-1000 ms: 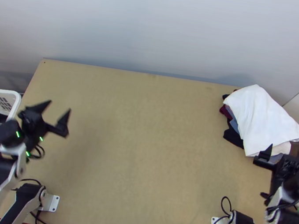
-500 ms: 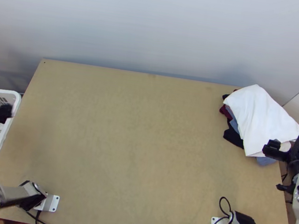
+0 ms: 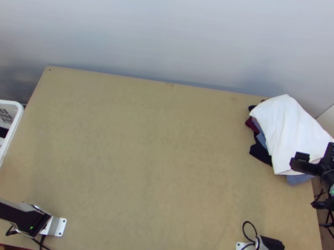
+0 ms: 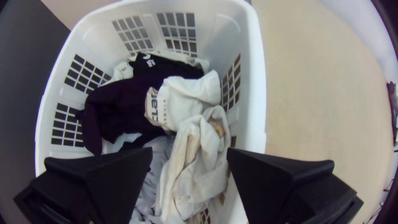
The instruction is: Fold the t-shirt
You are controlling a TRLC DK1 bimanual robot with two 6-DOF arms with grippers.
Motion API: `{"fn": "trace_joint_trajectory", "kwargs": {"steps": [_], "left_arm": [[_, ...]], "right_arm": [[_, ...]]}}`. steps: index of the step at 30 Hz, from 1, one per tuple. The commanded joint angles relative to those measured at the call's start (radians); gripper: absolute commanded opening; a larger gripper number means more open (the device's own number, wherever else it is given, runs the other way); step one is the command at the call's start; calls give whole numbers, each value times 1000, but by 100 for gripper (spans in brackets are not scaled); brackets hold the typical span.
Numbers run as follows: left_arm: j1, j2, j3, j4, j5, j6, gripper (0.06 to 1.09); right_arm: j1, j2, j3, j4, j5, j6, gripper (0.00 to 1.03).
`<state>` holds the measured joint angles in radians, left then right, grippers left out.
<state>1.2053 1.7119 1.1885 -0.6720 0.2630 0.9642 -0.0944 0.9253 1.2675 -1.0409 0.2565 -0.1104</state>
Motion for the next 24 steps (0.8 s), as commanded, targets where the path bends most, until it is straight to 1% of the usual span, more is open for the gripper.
{"fn": "trace_joint_trajectory", "kwargs": {"steps": [1,3,8,18,20,24], "left_arm": [[40,103,37,-80,-45,84,91],[42,112,22,-80,-57,100,91],[76,132,-43,-66,-142,197,91],[129,157,-7,-37,-154,235,91],[129,163,-7,-35,-153,246,86],[128,175,-9,15,-145,238,86]], "right_arm": [[27,37,35,-18,9,23,98],[27,55,44,-18,9,23,98],[27,72,64,-19,10,21,98],[27,76,63,-19,10,23,98],[27,78,64,-19,10,23,98],[25,76,61,-19,10,23,98]]}}
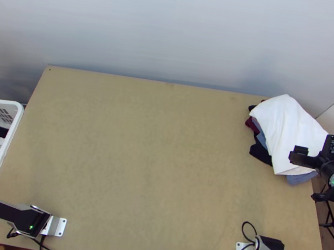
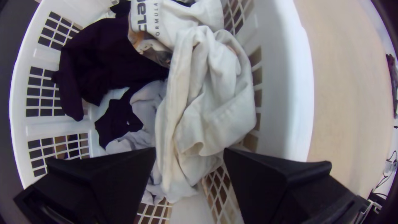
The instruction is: Fold the t-shirt
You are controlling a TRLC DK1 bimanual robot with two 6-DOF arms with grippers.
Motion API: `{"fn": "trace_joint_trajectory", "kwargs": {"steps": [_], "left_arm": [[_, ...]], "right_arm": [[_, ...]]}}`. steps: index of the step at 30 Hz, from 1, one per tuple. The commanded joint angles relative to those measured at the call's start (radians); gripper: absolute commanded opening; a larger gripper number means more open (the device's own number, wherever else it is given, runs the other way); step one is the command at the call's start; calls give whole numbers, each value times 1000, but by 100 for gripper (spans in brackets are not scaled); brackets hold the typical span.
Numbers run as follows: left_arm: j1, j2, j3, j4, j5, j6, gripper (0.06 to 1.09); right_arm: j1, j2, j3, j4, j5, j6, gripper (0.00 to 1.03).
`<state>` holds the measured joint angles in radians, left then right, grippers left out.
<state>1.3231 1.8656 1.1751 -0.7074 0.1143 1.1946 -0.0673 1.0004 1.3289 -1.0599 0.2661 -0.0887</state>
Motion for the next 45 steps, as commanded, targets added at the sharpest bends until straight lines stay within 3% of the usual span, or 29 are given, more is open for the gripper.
{"fn": "trace_joint_trajectory", "kwargs": {"steps": [1,7,10,16,20,26,35,40,45], "left_arm": [[10,27,0,69,7,3,85],[11,79,-26,144,12,-1,78],[10,84,-49,151,15,-6,68],[1,47,-118,180,28,-18,66],[1,35,-129,206,70,-38,39],[1,58,-141,302,74,-64,10],[1,69,-55,298,84,-122,10],[2,52,150,63,160,-216,10],[4,-17,235,-184,265,-202,10]], "right_arm": [[-2,1,0,-2,1,1,98],[-3,1,10,-2,1,1,98],[-6,1,10,-3,1,1,98],[-12,1,7,-2,1,4,98],[-16,1,3,-2,1,4,98],[-20,-13,-25,-2,1,3,98],[-22,-19,-33,-2,1,3,98],[-23,-14,-30,-2,-1,6,98],[-29,-19,-33,-3,-1,6,98]]}}
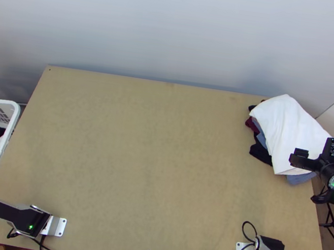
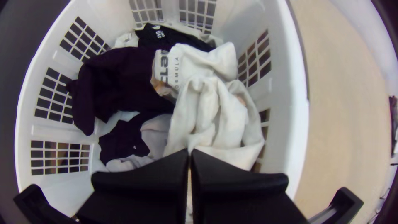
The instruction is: Fold the t-shirt
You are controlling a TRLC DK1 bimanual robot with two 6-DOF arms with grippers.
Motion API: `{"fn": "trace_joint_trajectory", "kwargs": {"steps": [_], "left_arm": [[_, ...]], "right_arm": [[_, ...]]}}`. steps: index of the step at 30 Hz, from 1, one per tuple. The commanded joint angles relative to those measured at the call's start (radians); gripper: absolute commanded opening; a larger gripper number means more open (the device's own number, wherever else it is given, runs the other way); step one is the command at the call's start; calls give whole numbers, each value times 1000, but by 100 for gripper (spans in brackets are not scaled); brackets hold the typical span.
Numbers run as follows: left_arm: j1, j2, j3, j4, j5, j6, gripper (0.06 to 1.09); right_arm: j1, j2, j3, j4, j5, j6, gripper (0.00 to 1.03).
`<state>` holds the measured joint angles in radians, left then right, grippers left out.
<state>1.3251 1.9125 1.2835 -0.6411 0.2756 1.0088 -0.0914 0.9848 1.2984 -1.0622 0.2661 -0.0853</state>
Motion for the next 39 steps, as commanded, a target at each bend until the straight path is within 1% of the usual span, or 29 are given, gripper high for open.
{"fn": "trace_joint_trajectory", "kwargs": {"steps": [1,4,8,14,18,21,26,32,37,38,39], "left_arm": [[2,-84,116,-281,109,1,10],[-4,-161,91,-336,145,11,10],[-29,-270,111,-408,203,2,10],[-72,-397,247,-609,324,-9,10],[-113,-464,316,-670,376,-41,10],[-162,-504,376,-703,407,-91,10],[-325,-561,441,-715,427,-217,10],[-615,-599,551,-683,427,-470,10],[-948,-650,622,-624,415,-699,10],[-1029,-658,625,-608,395,-745,10],[-1121,-664,623,-583,356,-796,10]], "right_arm": [[-5,-5,-4,-4,1,2,98],[-5,-9,-7,-5,1,2,98],[-7,-9,-7,-5,1,2,98],[-7,-9,-7,-5,1,2,98],[-7,-17,-10,-10,1,2,98],[-8,-23,-11,-12,1,1,98],[-19,-41,-24,-12,1,1,98],[-39,-84,-47,-32,-1,1,98],[-64,-133,-60,-64,1,-1,98],[-70,-144,-63,-70,1,-1,98],[-82,-155,-67,-78,1,-1,98]]}}
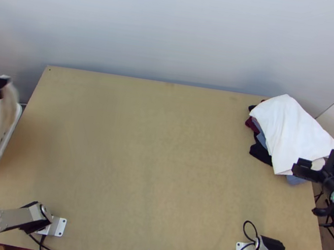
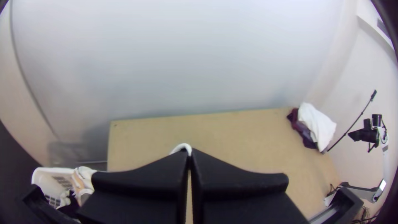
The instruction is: Fold the t-shirt
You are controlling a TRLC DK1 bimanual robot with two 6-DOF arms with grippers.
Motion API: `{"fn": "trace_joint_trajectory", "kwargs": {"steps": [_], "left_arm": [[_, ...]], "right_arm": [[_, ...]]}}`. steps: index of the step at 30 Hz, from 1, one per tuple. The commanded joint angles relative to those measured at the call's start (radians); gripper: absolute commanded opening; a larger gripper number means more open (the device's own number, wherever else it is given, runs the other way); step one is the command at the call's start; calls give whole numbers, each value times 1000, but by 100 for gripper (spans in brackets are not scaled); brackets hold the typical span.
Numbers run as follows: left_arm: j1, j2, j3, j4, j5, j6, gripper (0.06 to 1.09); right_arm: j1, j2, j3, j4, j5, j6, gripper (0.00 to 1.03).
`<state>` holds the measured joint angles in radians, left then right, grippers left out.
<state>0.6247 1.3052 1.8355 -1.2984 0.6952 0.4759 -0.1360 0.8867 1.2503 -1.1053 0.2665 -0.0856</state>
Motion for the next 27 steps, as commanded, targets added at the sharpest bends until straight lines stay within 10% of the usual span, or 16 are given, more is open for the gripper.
{"fn": "trace_joint_trajectory", "kwargs": {"steps": [1,9,27], "left_arm": [[-516,-58,67,93,-108,-299,10],[-1155,-29,18,278,-375,-508,10],[-1810,350,82,433,-467,-559,21]], "right_arm": [[-45,-66,-23,-41,0,0,98],[-119,-155,-58,-100,-1,0,98],[-257,-267,-107,-145,-1,10,98]]}}
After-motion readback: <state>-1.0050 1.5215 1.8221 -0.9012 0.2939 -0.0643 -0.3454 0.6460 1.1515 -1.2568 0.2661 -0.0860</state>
